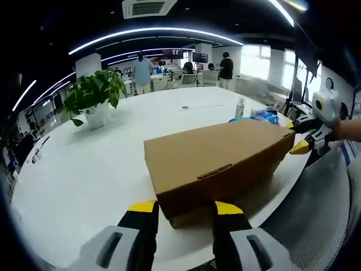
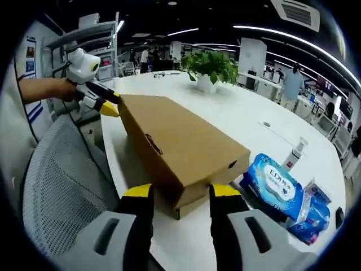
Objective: Operate the shoe box by opening the lid, removing the specified soft item, and placing it in the target area until the item is outside and the box remains undamaged.
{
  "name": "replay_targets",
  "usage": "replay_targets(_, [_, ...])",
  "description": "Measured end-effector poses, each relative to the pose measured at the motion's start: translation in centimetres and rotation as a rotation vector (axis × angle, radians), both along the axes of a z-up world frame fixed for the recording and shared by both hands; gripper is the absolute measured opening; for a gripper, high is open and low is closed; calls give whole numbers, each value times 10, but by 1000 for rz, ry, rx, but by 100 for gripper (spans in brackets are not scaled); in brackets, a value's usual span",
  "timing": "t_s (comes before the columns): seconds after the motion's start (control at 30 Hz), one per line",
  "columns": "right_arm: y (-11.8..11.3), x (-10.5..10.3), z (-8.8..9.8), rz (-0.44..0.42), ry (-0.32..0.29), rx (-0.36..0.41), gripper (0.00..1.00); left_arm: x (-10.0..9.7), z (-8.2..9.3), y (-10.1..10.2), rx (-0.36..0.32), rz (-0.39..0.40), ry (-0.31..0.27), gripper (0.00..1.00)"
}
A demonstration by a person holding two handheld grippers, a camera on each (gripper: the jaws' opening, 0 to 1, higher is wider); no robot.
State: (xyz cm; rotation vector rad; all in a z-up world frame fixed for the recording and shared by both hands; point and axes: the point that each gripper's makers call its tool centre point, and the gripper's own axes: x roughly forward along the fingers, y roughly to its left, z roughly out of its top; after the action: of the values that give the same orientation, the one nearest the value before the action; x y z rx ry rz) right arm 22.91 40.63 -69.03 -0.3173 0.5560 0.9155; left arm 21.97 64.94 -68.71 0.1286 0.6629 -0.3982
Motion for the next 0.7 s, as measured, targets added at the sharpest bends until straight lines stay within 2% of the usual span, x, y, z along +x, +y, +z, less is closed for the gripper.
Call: replay_targets(0.7, [0,1,-20,-8,31,-33,34,-1,-21,0,-15,31,77,36])
